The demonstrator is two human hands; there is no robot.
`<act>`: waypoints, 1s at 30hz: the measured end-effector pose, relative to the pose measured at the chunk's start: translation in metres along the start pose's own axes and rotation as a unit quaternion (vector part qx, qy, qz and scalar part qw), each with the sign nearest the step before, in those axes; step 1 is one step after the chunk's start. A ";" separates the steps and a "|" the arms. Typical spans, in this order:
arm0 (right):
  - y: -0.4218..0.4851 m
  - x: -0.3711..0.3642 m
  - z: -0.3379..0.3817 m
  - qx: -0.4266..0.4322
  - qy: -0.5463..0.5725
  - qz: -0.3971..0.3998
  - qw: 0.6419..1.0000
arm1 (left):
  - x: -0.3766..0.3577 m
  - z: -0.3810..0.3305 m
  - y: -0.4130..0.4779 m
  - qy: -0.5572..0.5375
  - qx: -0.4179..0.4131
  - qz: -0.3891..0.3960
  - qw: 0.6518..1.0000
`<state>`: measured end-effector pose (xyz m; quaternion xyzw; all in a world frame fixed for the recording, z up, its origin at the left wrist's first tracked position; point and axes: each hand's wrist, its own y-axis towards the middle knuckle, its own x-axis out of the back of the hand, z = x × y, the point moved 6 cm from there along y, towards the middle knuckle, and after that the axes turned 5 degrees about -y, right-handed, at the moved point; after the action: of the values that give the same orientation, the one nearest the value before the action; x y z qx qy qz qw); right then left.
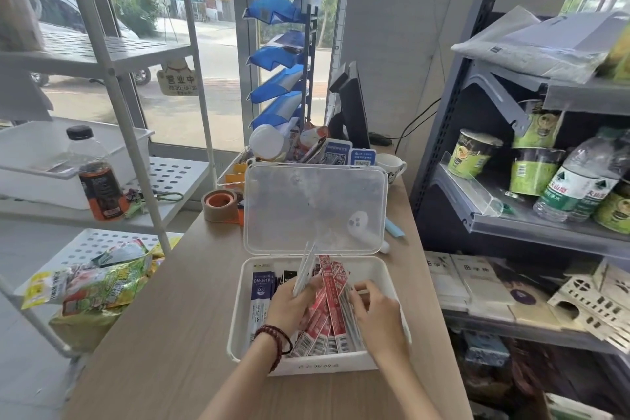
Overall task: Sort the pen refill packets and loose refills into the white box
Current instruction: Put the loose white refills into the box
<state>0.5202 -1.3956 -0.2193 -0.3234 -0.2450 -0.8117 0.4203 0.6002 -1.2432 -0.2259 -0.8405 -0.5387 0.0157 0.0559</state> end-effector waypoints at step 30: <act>0.004 -0.006 -0.011 -0.069 -0.122 0.007 0.990 | 0.002 0.003 0.005 0.002 -0.016 -0.003 1.000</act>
<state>0.5224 -1.4018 -0.2311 -0.4498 -0.2357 -0.7781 0.3698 0.6058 -1.2431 -0.2290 -0.8399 -0.5409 0.0050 0.0437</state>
